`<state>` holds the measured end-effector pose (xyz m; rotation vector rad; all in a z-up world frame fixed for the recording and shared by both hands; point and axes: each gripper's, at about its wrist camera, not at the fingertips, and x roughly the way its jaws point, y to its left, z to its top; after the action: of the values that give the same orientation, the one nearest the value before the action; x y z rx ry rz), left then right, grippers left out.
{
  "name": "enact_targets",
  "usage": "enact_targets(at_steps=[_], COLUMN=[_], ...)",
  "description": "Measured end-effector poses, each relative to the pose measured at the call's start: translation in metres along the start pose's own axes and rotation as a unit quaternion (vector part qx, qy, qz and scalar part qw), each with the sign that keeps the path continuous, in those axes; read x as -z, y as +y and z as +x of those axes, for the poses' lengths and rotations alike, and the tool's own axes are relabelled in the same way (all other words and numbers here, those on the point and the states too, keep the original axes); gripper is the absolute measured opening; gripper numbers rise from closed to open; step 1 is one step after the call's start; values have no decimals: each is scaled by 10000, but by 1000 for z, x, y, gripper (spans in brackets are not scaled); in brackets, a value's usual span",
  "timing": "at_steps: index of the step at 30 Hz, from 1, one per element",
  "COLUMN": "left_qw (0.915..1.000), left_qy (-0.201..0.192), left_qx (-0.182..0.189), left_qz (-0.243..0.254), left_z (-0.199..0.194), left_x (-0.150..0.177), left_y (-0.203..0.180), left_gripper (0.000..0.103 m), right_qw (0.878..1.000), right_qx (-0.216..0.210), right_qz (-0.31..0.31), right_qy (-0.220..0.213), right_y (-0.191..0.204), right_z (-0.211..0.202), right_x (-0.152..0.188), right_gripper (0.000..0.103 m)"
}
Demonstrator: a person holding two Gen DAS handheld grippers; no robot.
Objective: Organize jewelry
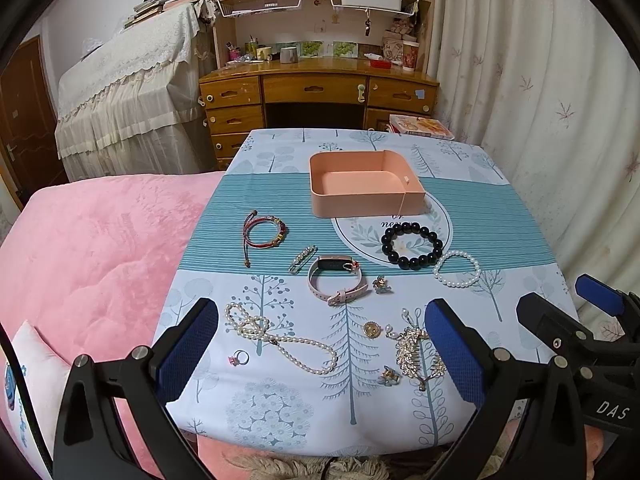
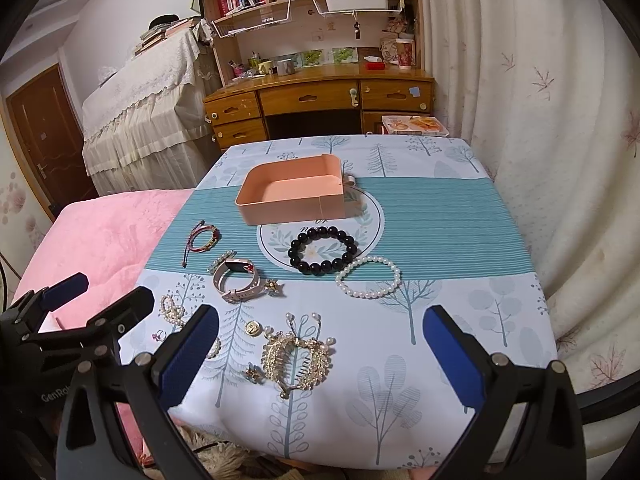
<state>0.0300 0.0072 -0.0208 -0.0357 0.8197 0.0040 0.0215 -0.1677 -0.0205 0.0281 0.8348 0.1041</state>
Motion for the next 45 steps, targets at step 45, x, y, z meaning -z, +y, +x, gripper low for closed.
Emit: enact_targets(at_steps=[45], left_qw=[9972], left_qy=[565], left_qx=[342], left_qz=[350], left_z=[33], left_x=[-18], left_y=[-2], left_gripper=[102], right_qw=[9999], right_qx=[5], right_qz=[-142], right_qy=[20], right_y=[8], right_z=[18], right_x=[-4], right_gripper=[101])
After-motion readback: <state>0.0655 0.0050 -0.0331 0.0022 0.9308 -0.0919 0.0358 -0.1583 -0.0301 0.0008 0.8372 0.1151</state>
